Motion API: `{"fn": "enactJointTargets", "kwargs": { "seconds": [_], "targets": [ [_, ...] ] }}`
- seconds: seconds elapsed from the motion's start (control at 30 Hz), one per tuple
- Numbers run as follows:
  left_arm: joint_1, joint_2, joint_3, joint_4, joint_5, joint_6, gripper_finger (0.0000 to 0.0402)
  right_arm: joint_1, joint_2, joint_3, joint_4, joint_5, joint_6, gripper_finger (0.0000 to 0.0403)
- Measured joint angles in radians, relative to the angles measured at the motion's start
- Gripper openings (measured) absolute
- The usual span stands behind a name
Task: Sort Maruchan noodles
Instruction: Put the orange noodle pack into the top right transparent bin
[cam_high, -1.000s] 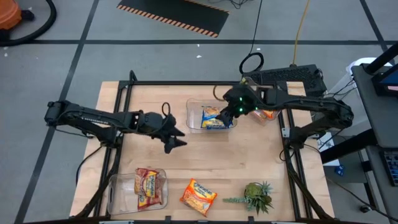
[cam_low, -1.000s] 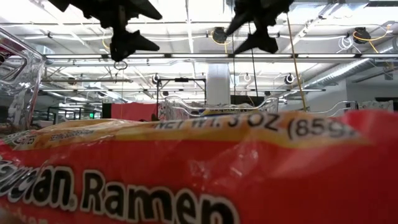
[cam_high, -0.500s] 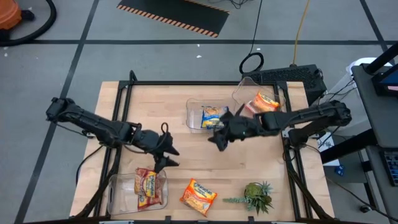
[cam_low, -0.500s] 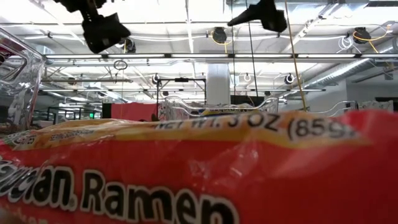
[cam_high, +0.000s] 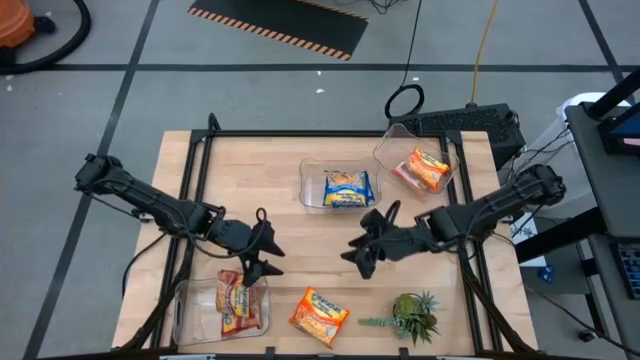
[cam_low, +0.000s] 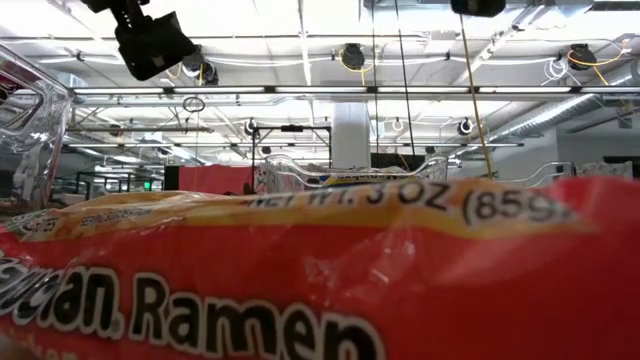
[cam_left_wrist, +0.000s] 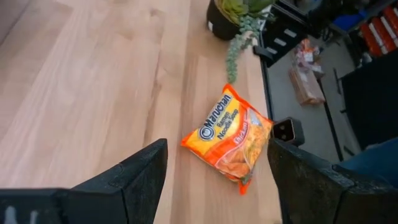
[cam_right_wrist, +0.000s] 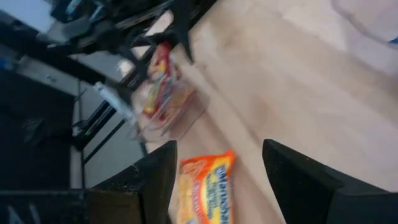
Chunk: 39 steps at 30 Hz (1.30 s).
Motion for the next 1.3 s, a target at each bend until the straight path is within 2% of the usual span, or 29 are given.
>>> {"fn": "enactJointTargets", "kwargs": {
  "seconds": [0.3,0.47,0.8,1.0,1.17,1.3],
  "targets": [
    [-0.009,0.000,0.000,0.032,-0.054,-0.058,0.0280,0.109,0.006,-0.013,0.013,-0.042,0.004,0.0231],
    [-0.017,0.000,0.000,0.033,-0.110,-0.097,0.0280,0.150,0.005,-0.087,0.087,-0.052,-0.070,0.0231],
    [-0.030,0.000,0.000,0.043,-0.148,-0.212,0.0280,0.186,0.018,-0.326,0.478,-0.130,-0.061,0.0205],
    [-0.028,0.005,0.000,0.041,-0.276,-0.193,0.0280,0.190,0.100,-0.342,0.547,-0.177,-0.100,0.0207],
    [-0.018,0.005,0.000,0.041,-0.282,-0.194,0.0280,0.190,0.196,-0.341,0.670,-0.182,-0.191,0.0207],
    [-0.018,0.005,0.000,0.041,-0.280,-0.196,0.0280,0.189,0.261,-0.341,0.709,-0.182,-0.173,0.0207]
  ]
}}
